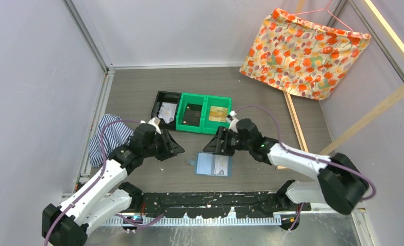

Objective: Take the credit cards out of the card holder
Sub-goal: Remove the credit card from the card holder.

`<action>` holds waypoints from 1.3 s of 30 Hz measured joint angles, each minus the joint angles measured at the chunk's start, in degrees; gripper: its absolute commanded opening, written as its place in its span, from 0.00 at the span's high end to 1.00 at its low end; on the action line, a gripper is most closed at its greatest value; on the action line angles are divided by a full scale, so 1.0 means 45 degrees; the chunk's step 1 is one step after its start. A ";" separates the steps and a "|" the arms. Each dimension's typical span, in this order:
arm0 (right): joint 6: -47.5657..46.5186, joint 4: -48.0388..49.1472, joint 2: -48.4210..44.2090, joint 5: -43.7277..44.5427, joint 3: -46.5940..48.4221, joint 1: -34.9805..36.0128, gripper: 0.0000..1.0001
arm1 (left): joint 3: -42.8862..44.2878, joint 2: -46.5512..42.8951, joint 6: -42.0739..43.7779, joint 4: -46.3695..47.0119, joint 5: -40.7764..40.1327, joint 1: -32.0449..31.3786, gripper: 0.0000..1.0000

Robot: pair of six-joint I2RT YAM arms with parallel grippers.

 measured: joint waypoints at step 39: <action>0.0923 -0.0767 -0.1331 0.0437 -0.3415 -0.1957 0.71 | 0.1855 1.0234 -0.0792 0.6305 0.3055 -0.3206 0.57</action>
